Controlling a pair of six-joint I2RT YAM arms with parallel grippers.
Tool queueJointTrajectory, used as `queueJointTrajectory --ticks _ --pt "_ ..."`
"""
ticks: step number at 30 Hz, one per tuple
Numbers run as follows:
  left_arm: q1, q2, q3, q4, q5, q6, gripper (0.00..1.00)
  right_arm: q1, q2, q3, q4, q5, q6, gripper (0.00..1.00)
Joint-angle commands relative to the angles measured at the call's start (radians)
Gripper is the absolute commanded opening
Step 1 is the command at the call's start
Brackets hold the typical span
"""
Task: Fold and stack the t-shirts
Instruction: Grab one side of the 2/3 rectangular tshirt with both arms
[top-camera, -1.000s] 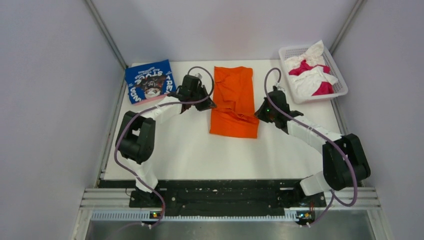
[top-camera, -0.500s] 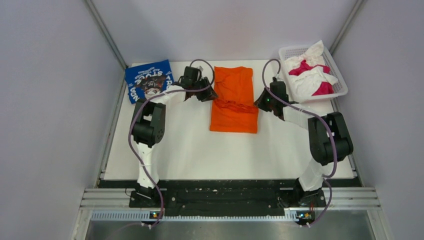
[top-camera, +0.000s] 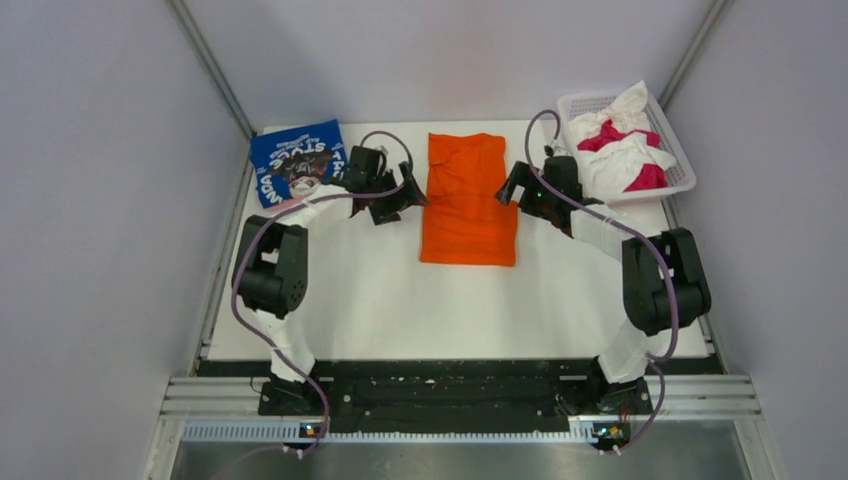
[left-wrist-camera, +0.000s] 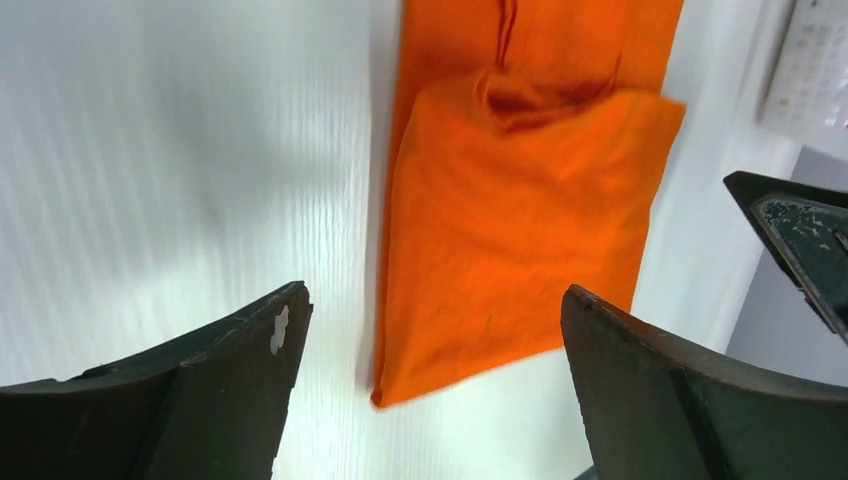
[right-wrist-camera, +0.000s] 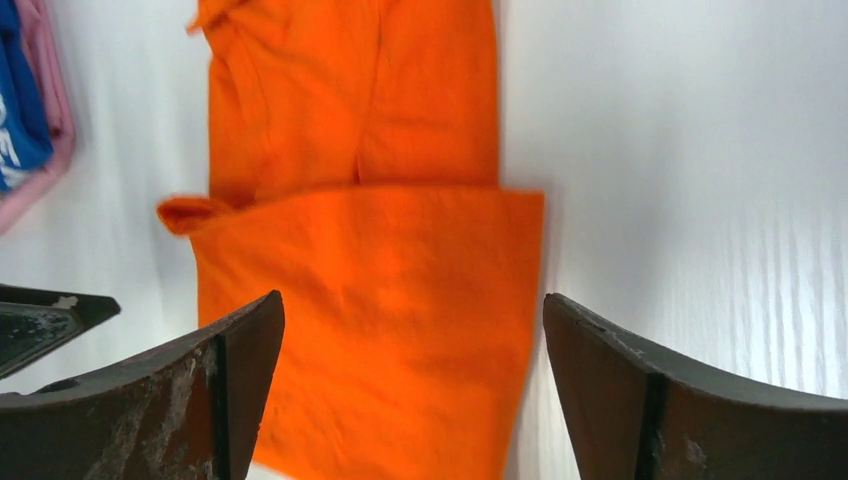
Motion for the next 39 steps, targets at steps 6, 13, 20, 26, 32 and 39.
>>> queueJointTrajectory --ticks 6,13,20,26,32,39 --pt "-0.081 -0.225 -0.315 0.010 -0.046 -0.029 0.97 0.019 -0.302 -0.340 -0.016 -0.012 0.131 0.99" --pt "-0.099 -0.132 -0.345 0.088 -0.006 -0.077 0.71 0.020 -0.380 -0.483 -0.012 -0.051 0.202 0.91" --pt "-0.111 -0.059 -0.329 0.078 0.013 -0.062 0.45 0.025 -0.330 -0.501 0.031 -0.080 0.235 0.74" --pt "-0.124 -0.053 -0.348 0.075 -0.014 -0.065 0.28 0.051 -0.286 -0.501 0.040 -0.060 0.251 0.55" --pt "-0.128 -0.077 -0.378 0.059 -0.055 -0.057 0.00 0.095 -0.246 -0.486 0.002 -0.013 0.253 0.44" --pt "-0.140 -0.119 -0.424 0.108 -0.033 -0.059 0.00 0.122 -0.181 -0.506 0.075 0.075 0.239 0.12"
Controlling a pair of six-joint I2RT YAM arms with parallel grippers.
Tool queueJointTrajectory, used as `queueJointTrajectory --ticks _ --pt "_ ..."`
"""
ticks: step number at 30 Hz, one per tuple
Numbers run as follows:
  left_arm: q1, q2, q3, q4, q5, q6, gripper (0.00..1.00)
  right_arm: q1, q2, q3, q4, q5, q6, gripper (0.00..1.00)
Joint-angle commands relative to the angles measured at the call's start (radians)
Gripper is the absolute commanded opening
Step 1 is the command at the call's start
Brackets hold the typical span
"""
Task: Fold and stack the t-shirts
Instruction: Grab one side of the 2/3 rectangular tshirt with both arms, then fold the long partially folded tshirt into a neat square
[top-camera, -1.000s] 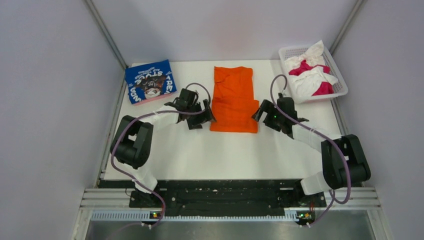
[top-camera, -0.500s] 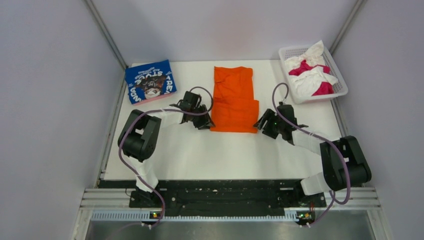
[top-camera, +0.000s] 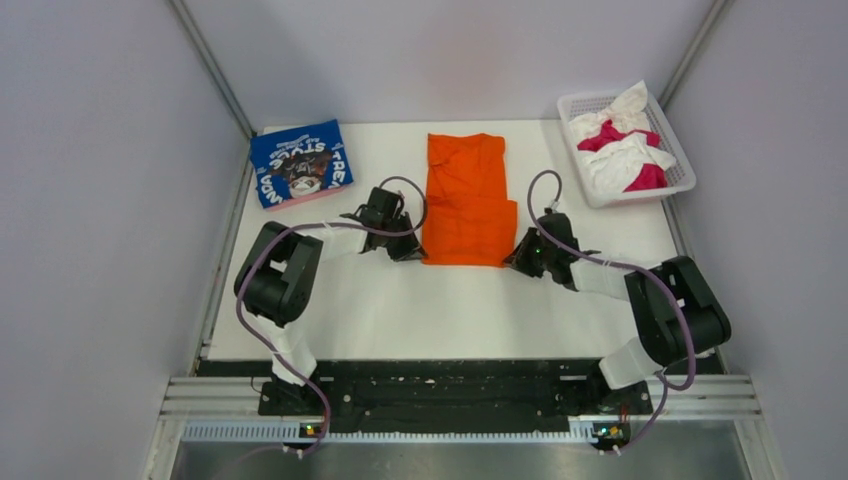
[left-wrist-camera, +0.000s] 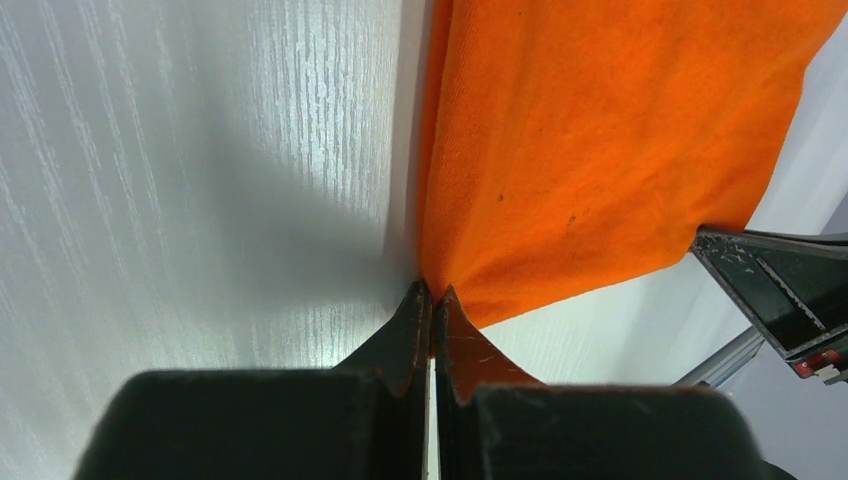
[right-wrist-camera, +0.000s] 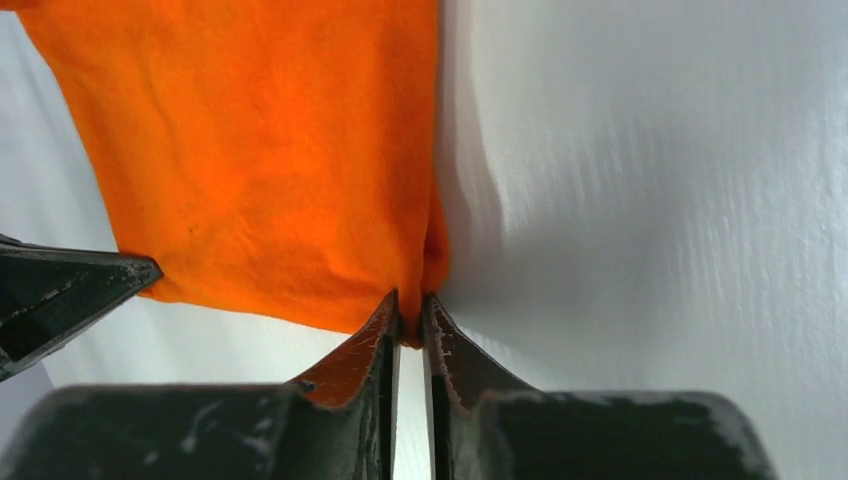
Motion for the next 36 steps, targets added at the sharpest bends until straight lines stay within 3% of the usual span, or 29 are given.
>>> queueJointTrajectory --ticks 1,3,8,15,20,26,32,36 --pt "-0.019 -0.028 -0.051 -0.021 -0.021 0.019 0.00 0.031 0.063 -0.019 0.037 0.090 -0.017 0.10" --pt "-0.026 -0.048 -0.058 -0.015 -0.011 0.019 0.00 0.043 0.056 -0.029 0.042 0.091 -0.026 0.00" --pt "-0.038 -0.165 -0.107 -0.048 -0.012 0.020 0.00 0.061 -0.132 -0.051 -0.045 0.050 -0.067 0.00" --pt "-0.074 -0.541 -0.237 -0.131 -0.015 0.049 0.00 0.084 -0.582 -0.133 -0.183 -0.171 -0.057 0.00" --pt "-0.084 -0.784 -0.268 -0.210 -0.028 0.038 0.00 0.084 -0.773 -0.096 -0.228 -0.242 -0.056 0.00" --pt "-0.084 -0.912 -0.247 -0.195 -0.083 0.027 0.00 0.084 -0.752 -0.025 -0.122 -0.284 -0.068 0.00" --pt "-0.076 -0.920 -0.212 -0.222 -0.274 0.006 0.00 0.075 -0.626 -0.012 0.077 -0.318 -0.010 0.00" --pt "-0.052 -0.869 -0.190 -0.190 -0.289 0.026 0.00 0.057 -0.569 0.002 0.085 -0.312 -0.005 0.00"
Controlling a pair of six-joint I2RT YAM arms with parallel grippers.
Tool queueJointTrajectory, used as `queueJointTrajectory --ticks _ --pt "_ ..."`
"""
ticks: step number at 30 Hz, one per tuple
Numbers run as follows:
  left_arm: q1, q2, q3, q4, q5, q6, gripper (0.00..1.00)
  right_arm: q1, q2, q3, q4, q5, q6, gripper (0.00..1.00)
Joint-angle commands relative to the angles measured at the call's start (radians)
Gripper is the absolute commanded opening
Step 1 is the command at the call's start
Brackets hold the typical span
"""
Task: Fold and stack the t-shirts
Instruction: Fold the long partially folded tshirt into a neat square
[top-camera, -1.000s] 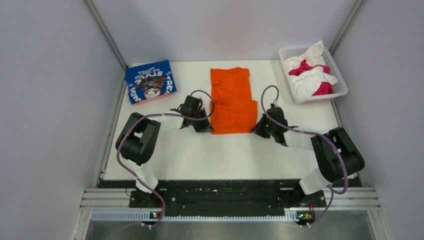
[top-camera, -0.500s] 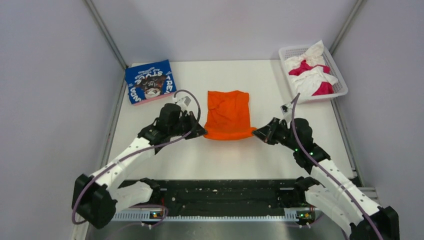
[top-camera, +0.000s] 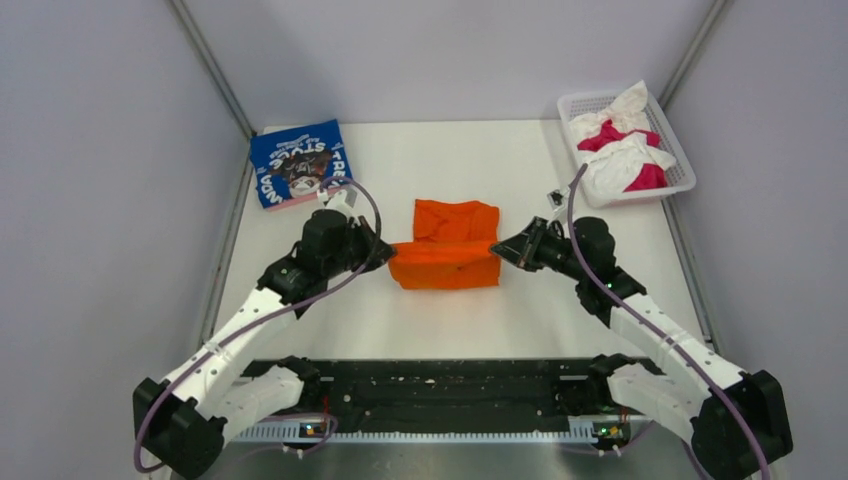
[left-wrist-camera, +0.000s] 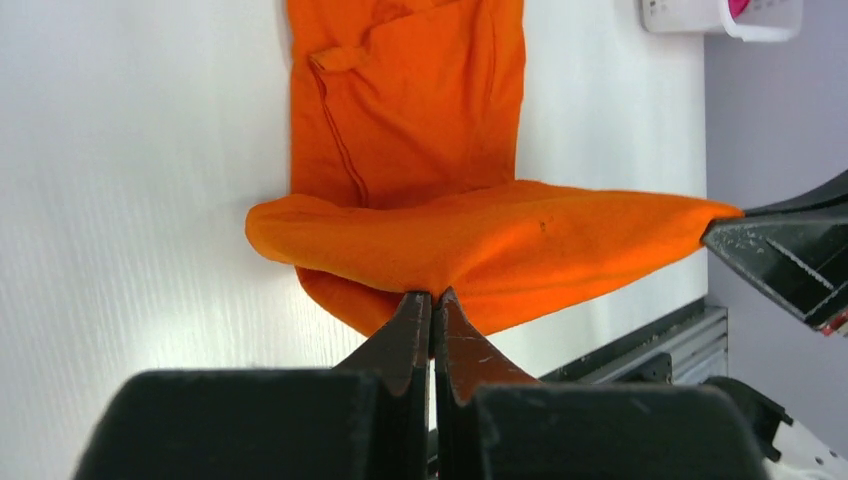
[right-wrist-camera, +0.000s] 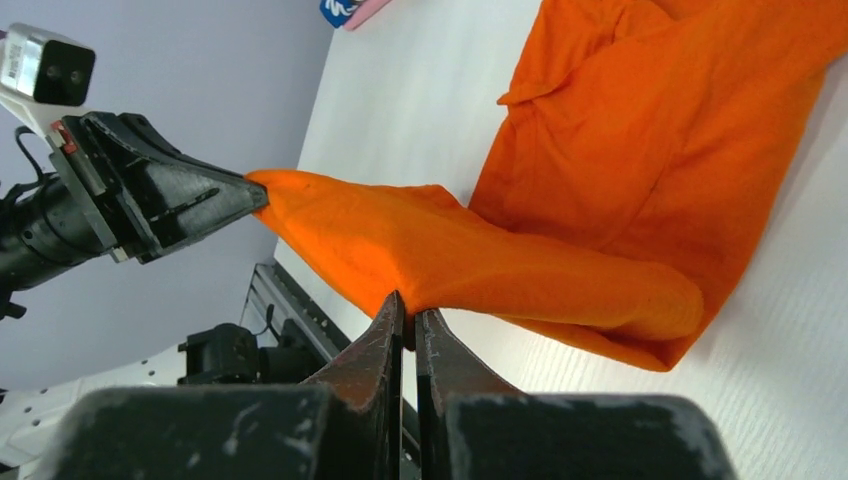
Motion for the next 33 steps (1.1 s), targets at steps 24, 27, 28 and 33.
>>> queueJointTrajectory --ticks 24,27,28,33 --pt "0.202 0.584 0.354 0.209 0.190 0.053 0.00 -0.162 0.283 0.151 0.211 0.031 -0.014 0.00" --pt "0.222 0.679 0.432 0.208 0.224 0.057 0.00 -0.176 0.352 0.200 0.184 0.028 -0.054 0.00" --pt "0.235 0.710 0.457 0.202 0.232 0.053 0.00 -0.181 0.380 0.208 0.199 0.019 -0.054 0.00" --pt "0.293 0.859 0.568 0.195 0.296 0.069 0.00 -0.187 0.519 0.277 0.205 0.054 -0.091 0.00"
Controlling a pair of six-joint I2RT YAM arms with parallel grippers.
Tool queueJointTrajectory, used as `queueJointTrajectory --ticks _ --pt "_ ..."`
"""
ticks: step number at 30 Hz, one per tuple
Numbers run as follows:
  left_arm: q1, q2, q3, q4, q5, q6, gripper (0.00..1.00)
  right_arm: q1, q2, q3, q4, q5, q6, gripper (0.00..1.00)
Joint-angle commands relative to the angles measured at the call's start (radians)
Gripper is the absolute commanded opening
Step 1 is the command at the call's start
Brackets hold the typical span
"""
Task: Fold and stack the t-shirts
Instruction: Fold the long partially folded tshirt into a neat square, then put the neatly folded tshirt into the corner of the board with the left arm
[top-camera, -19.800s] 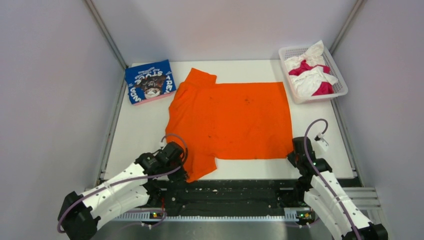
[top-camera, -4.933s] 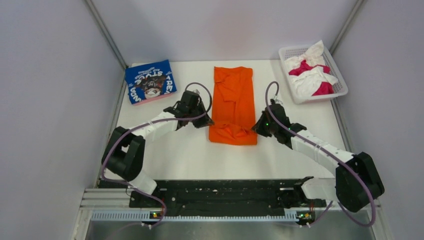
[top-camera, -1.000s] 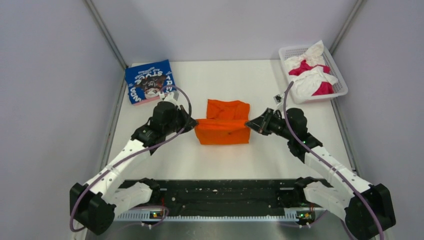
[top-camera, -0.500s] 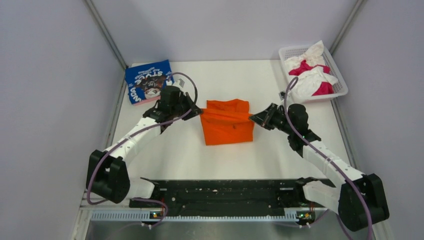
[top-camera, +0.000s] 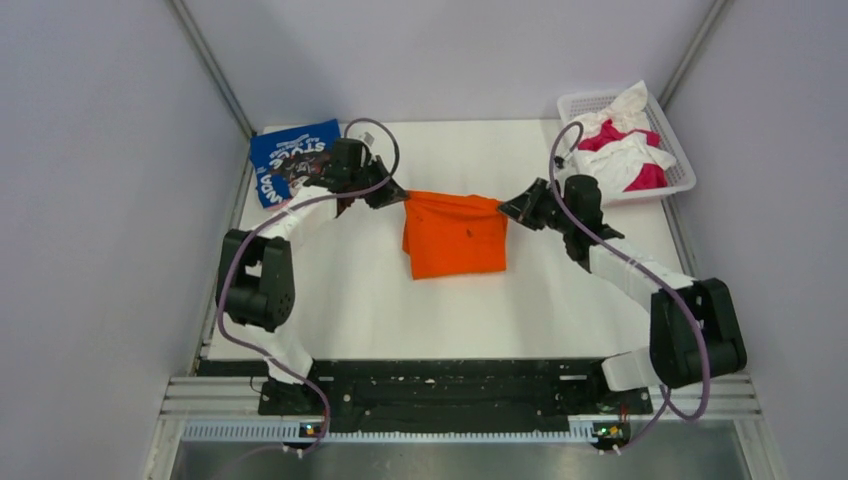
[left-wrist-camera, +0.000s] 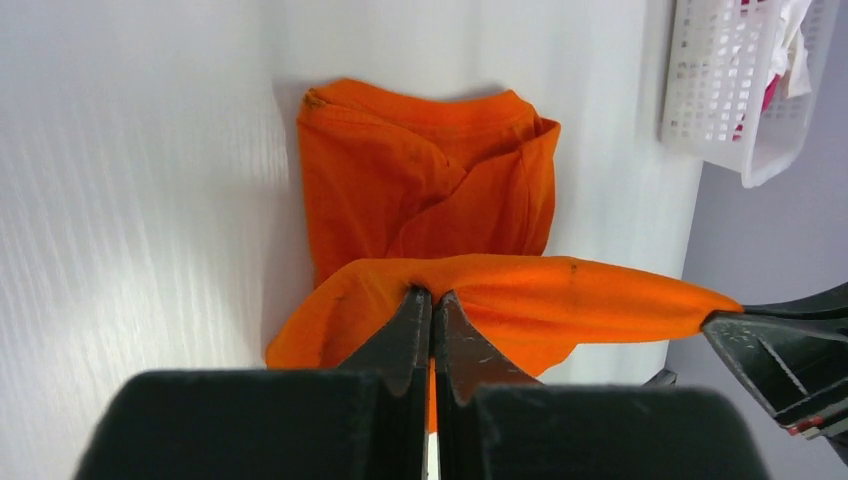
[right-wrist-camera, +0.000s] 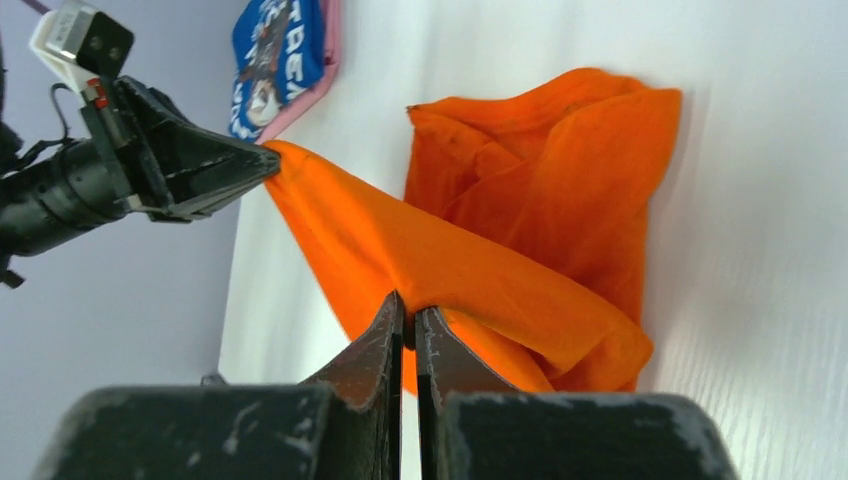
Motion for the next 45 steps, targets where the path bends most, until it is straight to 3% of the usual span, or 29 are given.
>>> queueJointTrajectory --ticks 1,6,12,14,15,19,21,22,23,30,34,40,45 --pt "0.062 0.118 0.118 0.041 0.060 0.033 0.00 -0.020 0.102 0.092 0.039 0.061 -0.074 0.00" --pt "0.078 0.320 0.274 0.059 0.140 0.021 0.00 -0.033 0.232 0.187 0.048 0.107 -0.115 0.00" --pt "0.078 0.512 0.517 0.009 0.131 -0.014 0.00 -0.057 0.413 0.279 0.098 0.126 -0.115 0.00" --pt "0.078 0.557 0.568 0.002 0.101 -0.025 0.05 -0.066 0.504 0.323 0.131 0.124 -0.107 0.04" --pt "0.078 0.575 0.594 -0.011 0.080 -0.027 0.11 -0.072 0.553 0.354 0.137 0.109 -0.103 0.14" --pt "0.082 0.613 0.702 -0.079 0.068 -0.010 0.55 -0.091 0.674 0.489 0.095 0.045 -0.096 0.60" --pt "0.080 0.582 0.714 -0.105 0.063 0.007 0.96 -0.089 0.664 0.502 0.078 0.045 -0.110 0.76" --pt "0.078 0.557 0.696 -0.108 0.049 0.019 0.99 -0.088 0.649 0.494 0.070 0.046 -0.111 0.89" --pt "0.074 0.523 0.669 -0.109 0.029 0.029 0.99 -0.088 0.627 0.477 0.059 0.047 -0.112 0.97" --pt "0.005 0.345 0.392 -0.123 -0.054 0.133 0.99 -0.043 0.412 0.267 0.033 0.084 -0.123 0.99" --pt "-0.022 0.375 0.372 -0.183 -0.083 0.130 0.99 0.020 0.347 0.229 -0.008 0.094 -0.147 0.99" --pt "-0.068 0.404 0.377 -0.265 -0.244 0.163 0.99 0.060 0.312 0.172 -0.064 0.147 -0.151 0.99" --pt "-0.095 0.437 0.378 -0.280 -0.206 0.172 0.95 0.060 0.245 0.112 -0.086 0.214 -0.151 0.99"
